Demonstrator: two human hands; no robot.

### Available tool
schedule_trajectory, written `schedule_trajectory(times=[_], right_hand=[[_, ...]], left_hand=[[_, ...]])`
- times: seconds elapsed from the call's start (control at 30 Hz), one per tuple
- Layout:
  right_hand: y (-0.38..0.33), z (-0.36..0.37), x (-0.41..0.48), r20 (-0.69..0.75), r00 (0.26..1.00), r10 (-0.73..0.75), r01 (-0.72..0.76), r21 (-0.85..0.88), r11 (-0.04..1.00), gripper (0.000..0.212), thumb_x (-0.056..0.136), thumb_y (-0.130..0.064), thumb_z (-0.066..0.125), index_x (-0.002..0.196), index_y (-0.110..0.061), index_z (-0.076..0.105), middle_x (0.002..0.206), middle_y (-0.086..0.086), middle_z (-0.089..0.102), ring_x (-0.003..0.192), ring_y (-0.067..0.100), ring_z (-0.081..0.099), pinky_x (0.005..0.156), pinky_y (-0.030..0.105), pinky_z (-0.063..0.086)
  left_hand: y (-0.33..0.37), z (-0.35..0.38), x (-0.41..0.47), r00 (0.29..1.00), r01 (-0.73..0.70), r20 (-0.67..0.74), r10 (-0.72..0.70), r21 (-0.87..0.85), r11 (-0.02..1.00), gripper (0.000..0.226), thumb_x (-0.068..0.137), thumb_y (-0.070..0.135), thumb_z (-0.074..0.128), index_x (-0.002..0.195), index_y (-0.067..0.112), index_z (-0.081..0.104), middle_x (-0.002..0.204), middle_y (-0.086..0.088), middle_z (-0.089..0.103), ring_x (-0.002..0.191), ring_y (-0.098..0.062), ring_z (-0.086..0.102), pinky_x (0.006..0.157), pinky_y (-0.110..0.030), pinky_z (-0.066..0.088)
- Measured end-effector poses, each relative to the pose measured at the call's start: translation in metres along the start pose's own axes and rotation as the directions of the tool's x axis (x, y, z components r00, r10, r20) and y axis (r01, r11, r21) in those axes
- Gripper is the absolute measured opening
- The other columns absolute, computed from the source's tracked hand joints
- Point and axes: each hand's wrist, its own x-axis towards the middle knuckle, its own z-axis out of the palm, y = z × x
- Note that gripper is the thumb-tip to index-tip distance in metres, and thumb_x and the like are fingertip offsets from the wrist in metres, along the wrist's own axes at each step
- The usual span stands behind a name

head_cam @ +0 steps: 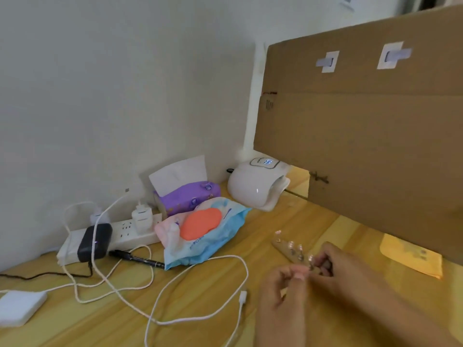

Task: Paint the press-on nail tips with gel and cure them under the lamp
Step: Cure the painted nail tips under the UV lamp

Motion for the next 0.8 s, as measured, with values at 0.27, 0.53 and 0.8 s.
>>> schedule_trajectory(times=[0.27, 0.53, 0.8], right_hand=[[0.011, -0.024, 0.080, -0.090, 0.994, -0.066, 0.090, 0.293, 0.952, 0.014, 0.084, -0.047, 0.070, 0.080, -0.034, 0.070, 0.076, -0.017, 0.070, 0.071, -0.007, 0.061, 0.059, 0.008, 0.042], [-0.027, 0.011, 0.215, -0.235, 0.972, -0.029, 0.072, 0.177, 0.982, 0.011, 0.089, -0.016, 0.067, 0.097, -0.011, 0.063, 0.091, 0.004, 0.060, 0.085, 0.022, 0.055, 0.064, 0.024, 0.038], [-0.026, 0.019, 0.243, -0.280, 0.958, 0.056, -0.080, -0.075, 0.994, 0.009, 0.094, -0.008, 0.050, 0.101, -0.007, 0.056, 0.111, 0.016, 0.062, 0.105, 0.032, 0.061, 0.084, 0.032, 0.044]], left_hand=[[-0.003, 0.005, 0.045, 0.838, -0.405, -0.406, 0.364, -0.017, 0.914, 0.048, 0.086, -0.009, 0.060, 0.061, 0.031, 0.069, 0.089, -0.006, 0.069, 0.077, 0.002, 0.061, 0.073, -0.009, 0.043], [-0.015, 0.003, 0.051, 0.783, -0.566, -0.299, 0.546, 0.024, 0.824, 0.031, 0.065, 0.011, 0.057, 0.057, 0.039, 0.069, 0.077, 0.019, 0.062, 0.076, 0.006, 0.059, 0.064, -0.006, 0.043], [-0.011, 0.010, 0.063, 0.801, -0.559, -0.246, 0.546, 0.022, 0.829, 0.019, 0.064, 0.027, 0.061, 0.052, 0.041, 0.067, 0.072, 0.008, 0.063, 0.062, 0.008, 0.058, 0.052, -0.009, 0.045]])
